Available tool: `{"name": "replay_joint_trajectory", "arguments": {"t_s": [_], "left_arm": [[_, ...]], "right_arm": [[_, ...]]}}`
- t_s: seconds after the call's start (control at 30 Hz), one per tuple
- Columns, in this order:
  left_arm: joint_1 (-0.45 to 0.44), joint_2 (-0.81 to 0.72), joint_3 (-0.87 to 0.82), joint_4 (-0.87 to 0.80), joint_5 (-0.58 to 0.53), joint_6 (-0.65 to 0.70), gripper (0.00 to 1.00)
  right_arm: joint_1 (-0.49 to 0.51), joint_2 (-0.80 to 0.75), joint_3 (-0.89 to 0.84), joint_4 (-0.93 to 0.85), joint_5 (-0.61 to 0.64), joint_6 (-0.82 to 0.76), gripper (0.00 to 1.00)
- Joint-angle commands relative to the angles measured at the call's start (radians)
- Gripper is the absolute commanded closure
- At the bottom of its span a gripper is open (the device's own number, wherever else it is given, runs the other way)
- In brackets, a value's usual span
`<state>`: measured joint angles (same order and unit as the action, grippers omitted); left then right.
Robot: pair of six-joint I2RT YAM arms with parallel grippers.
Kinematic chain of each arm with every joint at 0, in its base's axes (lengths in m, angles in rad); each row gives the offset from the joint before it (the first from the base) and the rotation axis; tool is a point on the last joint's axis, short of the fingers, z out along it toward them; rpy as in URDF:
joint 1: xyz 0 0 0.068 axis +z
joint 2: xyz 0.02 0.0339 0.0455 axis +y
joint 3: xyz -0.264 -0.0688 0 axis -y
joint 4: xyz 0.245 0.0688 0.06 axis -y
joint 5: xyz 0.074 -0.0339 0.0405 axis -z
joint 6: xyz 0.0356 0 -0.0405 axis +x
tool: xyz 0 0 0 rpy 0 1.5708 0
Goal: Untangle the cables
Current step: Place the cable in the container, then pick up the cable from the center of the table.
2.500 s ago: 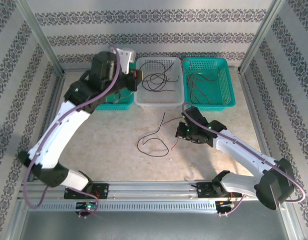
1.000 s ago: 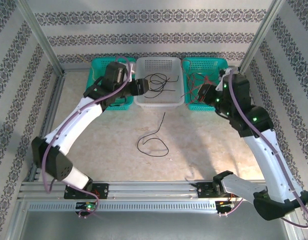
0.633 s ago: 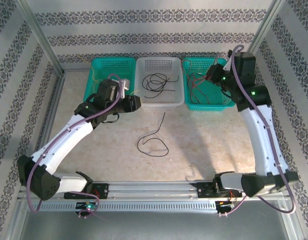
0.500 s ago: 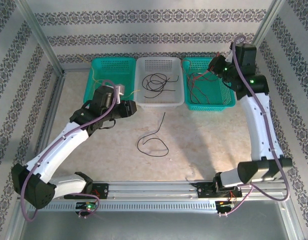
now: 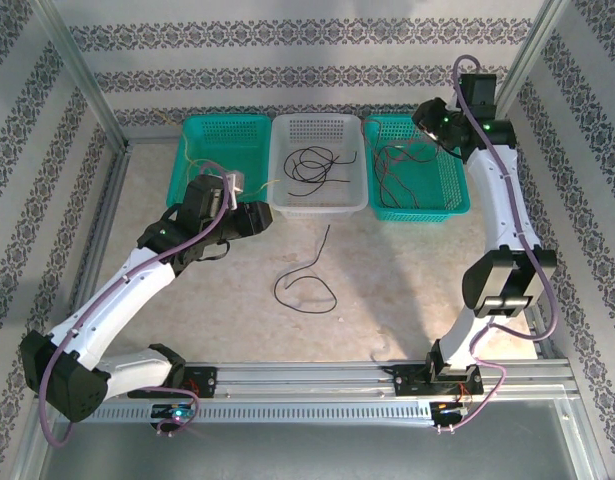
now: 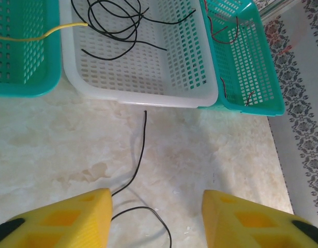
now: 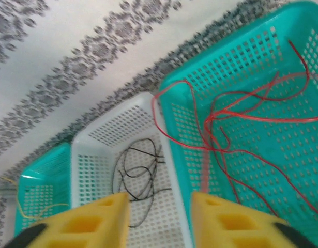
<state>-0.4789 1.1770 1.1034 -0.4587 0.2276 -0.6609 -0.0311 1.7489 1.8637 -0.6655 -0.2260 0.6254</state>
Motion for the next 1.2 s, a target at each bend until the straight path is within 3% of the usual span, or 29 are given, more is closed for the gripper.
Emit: {"name": "replay_joint_trajectory", "arguments": {"t_s": [0.0,0.13,0.23,0.53,0.63,0.83,0.97,1.17], "left_arm": [[-0.007,-0.002,-0.001,0.0,0.015,0.009,0.43],[-0.008,-0.01,-0.006,-0.012,0.013,0.042,0.36],[-0.007,-0.01,-0.001,-0.014,0.015,0.063,0.35],[-0.008,0.007,-0.009,-0.009,0.05,0.08,0.34],[-0.008,0.013,-0.026,0.0,0.054,0.077,0.35],[-0.007,0.031,-0.027,-0.017,0.051,0.077,0.37],[-0.004,0.02,-0.011,-0.071,0.005,0.092,0.38],[0.003,-0.051,-0.055,-0.083,-0.029,0.065,0.38]], "right_arm": [[-0.007,-0.046,-0.083,-0.02,0.011,0.002,0.36],[0.01,-0.13,-0.238,-0.001,-0.021,0.025,0.39],[0.076,-0.232,-0.385,0.016,-0.006,0.017,0.4],[0.525,-0.461,-0.806,0.03,0.179,0.055,0.41],[0.634,-0.427,-0.866,0.054,0.19,0.073,0.43],[0.794,-0.243,-0.806,0.006,0.21,-0.048,0.41],[0.817,-0.158,-0.771,0.012,0.211,-0.101,0.37],[0.849,-0.017,-0.684,-0.016,0.249,-0.189,0.39]]}}
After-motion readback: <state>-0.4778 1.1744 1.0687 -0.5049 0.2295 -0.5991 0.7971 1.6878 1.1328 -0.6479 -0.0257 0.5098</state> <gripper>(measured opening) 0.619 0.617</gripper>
